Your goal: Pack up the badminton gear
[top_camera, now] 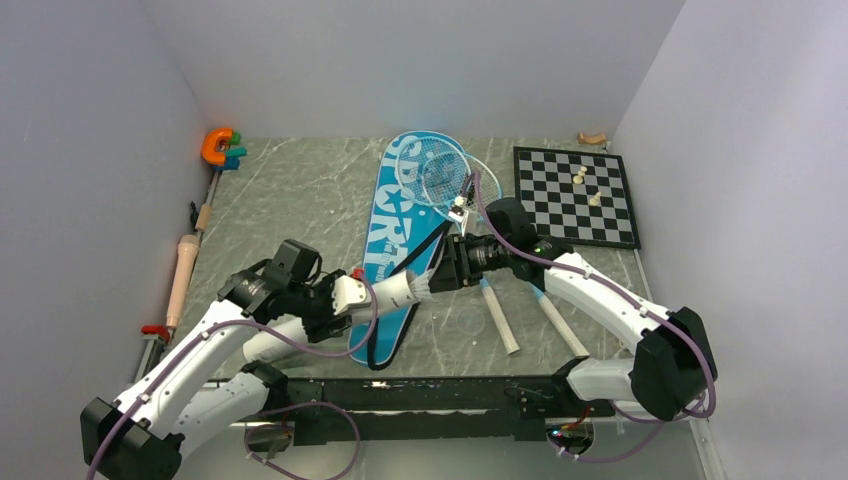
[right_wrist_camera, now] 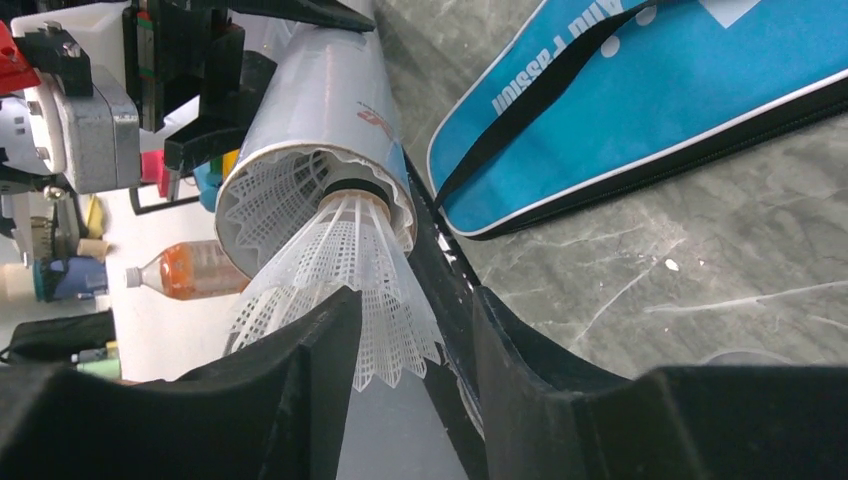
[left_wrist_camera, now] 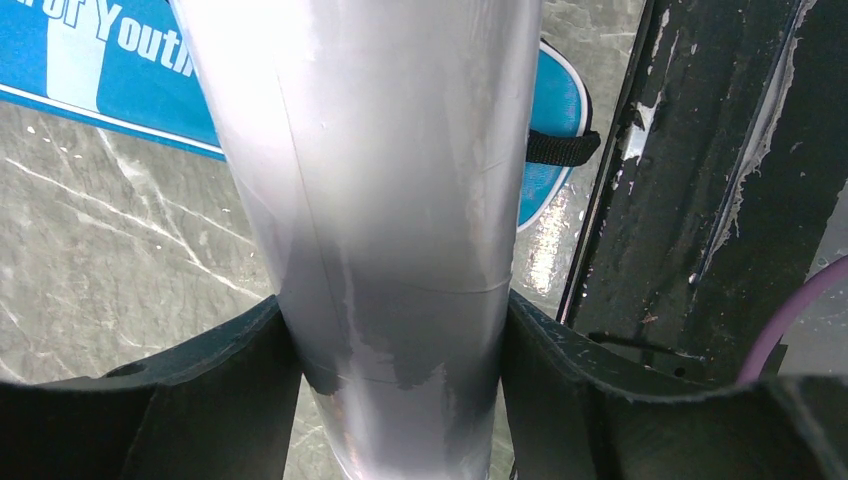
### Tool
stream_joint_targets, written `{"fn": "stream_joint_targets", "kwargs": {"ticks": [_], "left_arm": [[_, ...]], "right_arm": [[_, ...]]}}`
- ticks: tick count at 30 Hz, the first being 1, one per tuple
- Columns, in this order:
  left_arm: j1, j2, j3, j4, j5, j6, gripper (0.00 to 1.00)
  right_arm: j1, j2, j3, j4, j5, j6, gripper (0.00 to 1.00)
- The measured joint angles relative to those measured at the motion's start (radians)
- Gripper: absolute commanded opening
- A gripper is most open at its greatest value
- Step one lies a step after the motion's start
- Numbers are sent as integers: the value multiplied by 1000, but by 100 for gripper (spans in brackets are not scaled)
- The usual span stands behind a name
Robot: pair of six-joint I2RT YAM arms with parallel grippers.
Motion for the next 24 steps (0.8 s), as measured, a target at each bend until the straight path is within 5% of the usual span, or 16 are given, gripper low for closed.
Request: {"fn": "stream_joint_targets", "kwargs": {"ticks": [13, 24], "left_arm": [[0, -5, 0, 0, 13, 0, 67], [0, -6, 0, -11, 24, 0, 67]], "right_arm": [[99, 68, 70, 6, 116, 3, 55], [135, 140, 95, 11, 151, -9, 77]]}}
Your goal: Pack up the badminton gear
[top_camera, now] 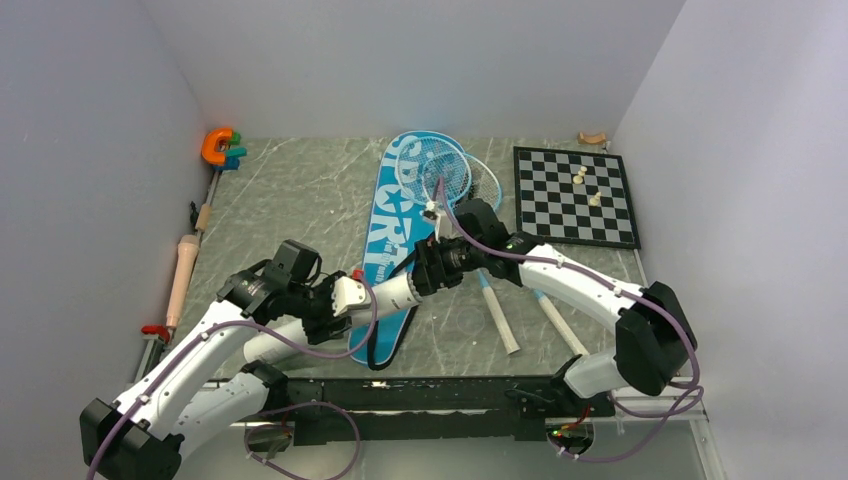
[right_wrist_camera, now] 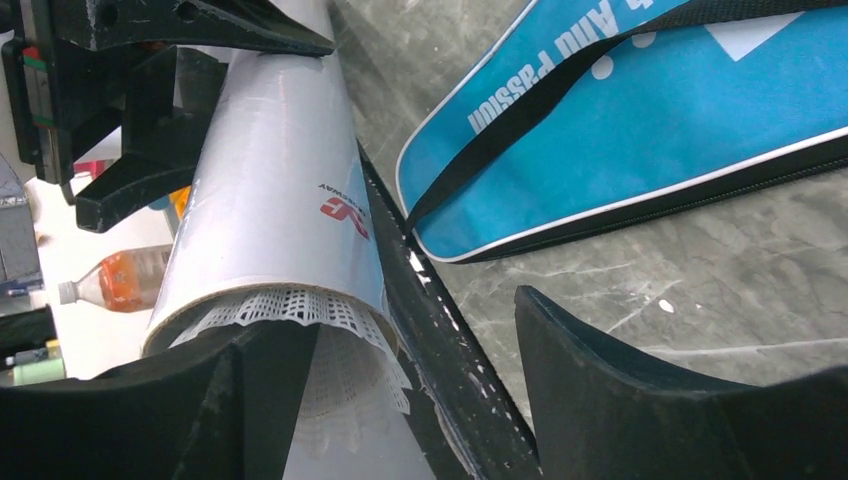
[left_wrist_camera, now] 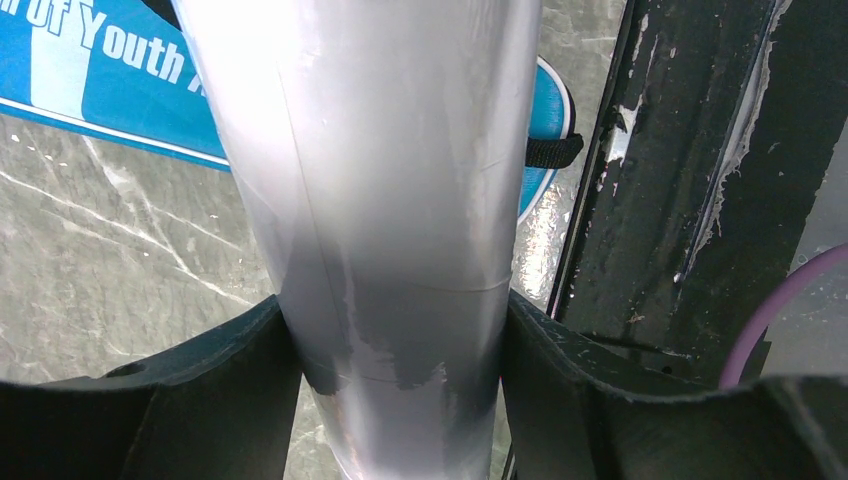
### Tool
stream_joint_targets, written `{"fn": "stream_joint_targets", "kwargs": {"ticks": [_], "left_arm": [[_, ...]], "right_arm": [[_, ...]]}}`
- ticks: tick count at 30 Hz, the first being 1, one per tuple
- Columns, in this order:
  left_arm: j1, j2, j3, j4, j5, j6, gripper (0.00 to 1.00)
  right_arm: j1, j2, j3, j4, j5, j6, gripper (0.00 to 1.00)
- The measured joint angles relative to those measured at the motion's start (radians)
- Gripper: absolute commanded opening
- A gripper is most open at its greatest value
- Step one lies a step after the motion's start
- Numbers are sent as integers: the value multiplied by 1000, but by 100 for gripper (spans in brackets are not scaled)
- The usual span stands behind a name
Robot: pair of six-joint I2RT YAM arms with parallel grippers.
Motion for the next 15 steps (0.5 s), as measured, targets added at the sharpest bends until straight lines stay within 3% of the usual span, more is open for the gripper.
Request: {"fn": "stream_joint_targets", "kwargs": {"ticks": [10, 15], "left_arm": [[0, 0, 0, 0, 0, 0, 68], [0, 0, 0, 0, 1, 0, 67]], "right_arm": [[-125, -153, -56, -7, -8, -6, 72], [-130, -183, -83, 6, -21, 2, 70]]}}
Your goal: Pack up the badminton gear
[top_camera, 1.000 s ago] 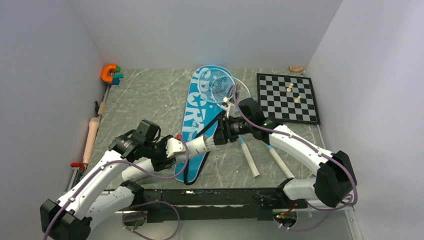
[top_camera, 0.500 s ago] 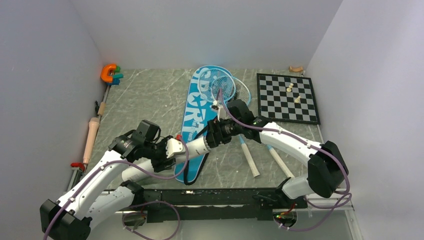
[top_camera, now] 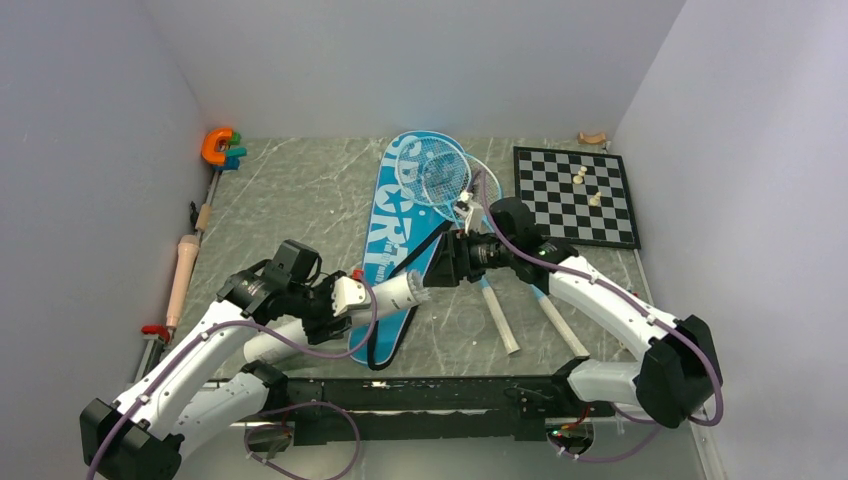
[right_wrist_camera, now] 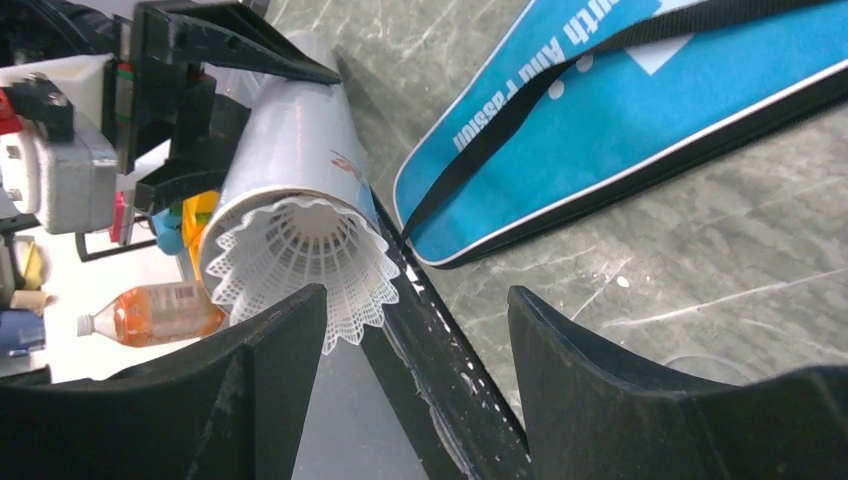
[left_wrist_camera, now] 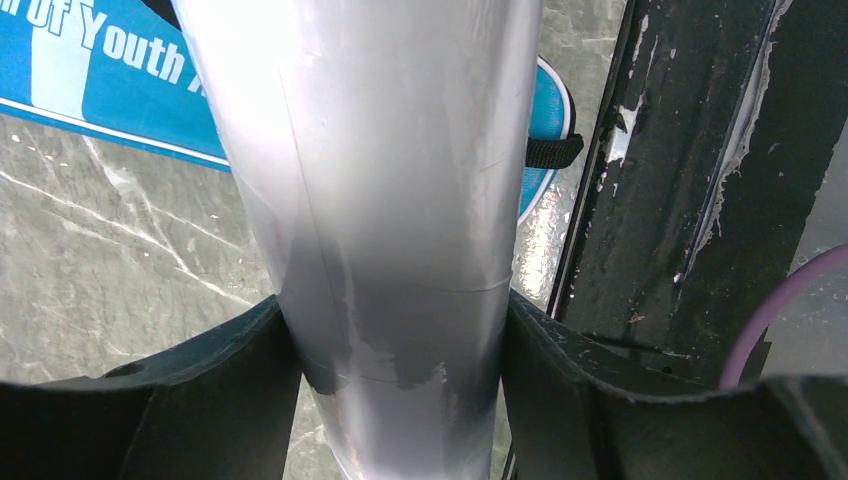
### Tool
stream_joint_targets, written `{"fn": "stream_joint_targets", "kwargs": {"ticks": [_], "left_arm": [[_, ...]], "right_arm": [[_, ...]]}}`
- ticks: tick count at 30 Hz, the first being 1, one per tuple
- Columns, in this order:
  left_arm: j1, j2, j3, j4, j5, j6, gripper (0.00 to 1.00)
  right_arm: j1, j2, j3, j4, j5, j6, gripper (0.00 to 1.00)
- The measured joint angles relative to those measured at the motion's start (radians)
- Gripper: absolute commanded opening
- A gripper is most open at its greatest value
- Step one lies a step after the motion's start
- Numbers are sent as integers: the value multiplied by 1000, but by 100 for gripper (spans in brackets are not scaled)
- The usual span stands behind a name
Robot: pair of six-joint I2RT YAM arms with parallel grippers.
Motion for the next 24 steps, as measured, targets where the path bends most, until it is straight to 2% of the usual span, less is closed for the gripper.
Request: {"fn": "stream_joint_targets", "kwargs": {"ticks": [12, 24], "left_arm": [[0, 3, 23, -13, 7, 0, 67], [5, 8, 32, -1, 17, -4, 68]], "right_arm": [[109, 100, -15, 34, 22, 27, 68], [146, 154, 85, 70, 48, 68, 84]]}}
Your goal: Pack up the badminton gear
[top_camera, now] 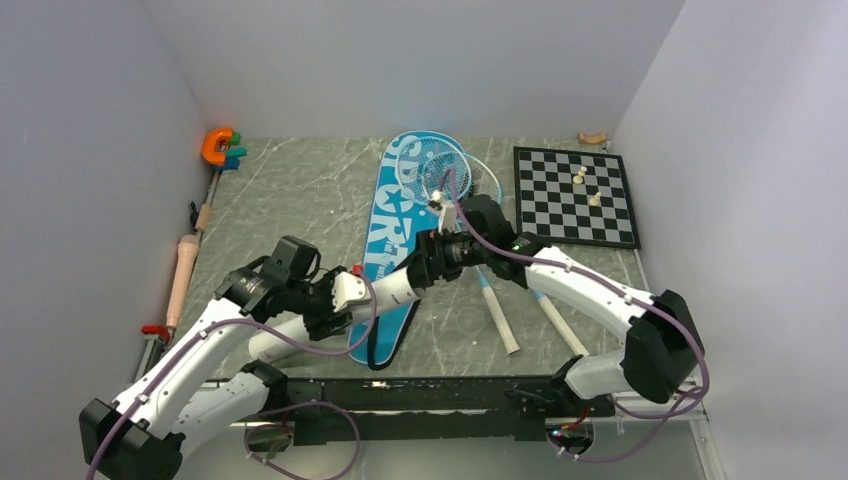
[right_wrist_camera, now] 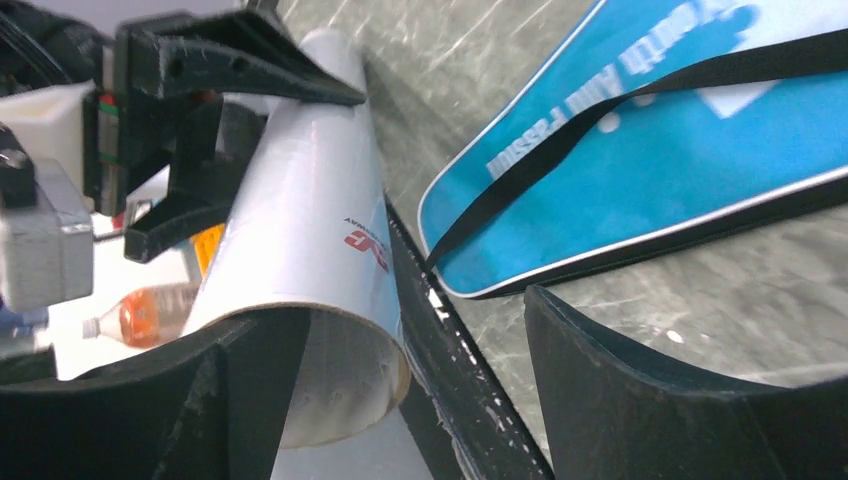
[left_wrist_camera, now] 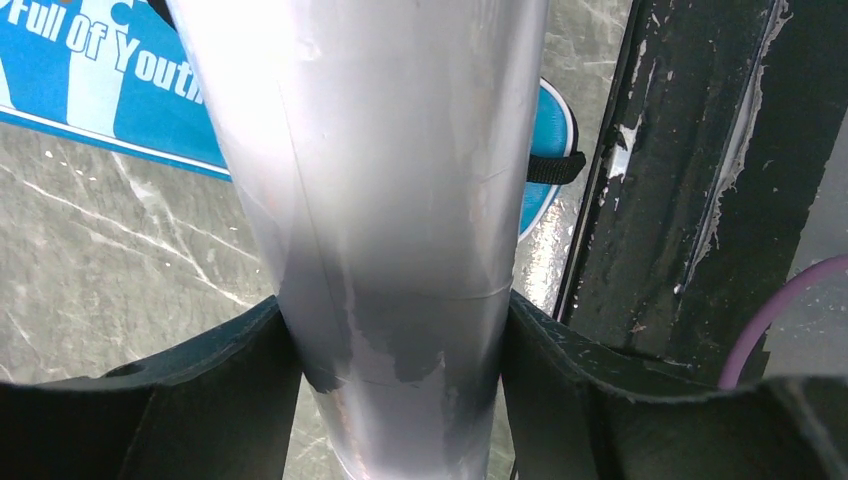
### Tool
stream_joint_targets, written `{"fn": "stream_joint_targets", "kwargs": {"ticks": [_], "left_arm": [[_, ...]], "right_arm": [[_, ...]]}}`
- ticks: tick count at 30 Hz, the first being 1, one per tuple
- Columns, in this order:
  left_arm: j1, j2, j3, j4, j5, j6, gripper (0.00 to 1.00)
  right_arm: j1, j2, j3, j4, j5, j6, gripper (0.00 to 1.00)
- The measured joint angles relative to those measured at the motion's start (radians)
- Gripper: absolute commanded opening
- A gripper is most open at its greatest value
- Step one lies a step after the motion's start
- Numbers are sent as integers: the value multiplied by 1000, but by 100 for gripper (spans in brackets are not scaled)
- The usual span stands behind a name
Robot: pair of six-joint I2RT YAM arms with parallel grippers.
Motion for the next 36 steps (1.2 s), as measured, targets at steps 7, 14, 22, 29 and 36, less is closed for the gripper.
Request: {"fn": "stream_joint_targets", "kwargs": {"ticks": [7, 14, 22, 29, 36], "left_arm": [[0, -1, -40, 16, -4, 5, 67], [0, -6, -72, 15, -38, 9, 67], [0, -7, -76, 18, -58, 9, 67], [0, -7, -76, 20, -70, 9, 67], [0, -7, -76, 20, -72, 9, 67]], "right_arm": [[-161, -200, -18, -93, 100, -7, 80], [-173, -276, -148, -202, 271, -13, 66], [-143, -258, -301, -322, 392, 39, 62], [-100, -214, -328, -325, 471, 77, 57], [10, -116, -322, -365, 631, 127, 56]]}}
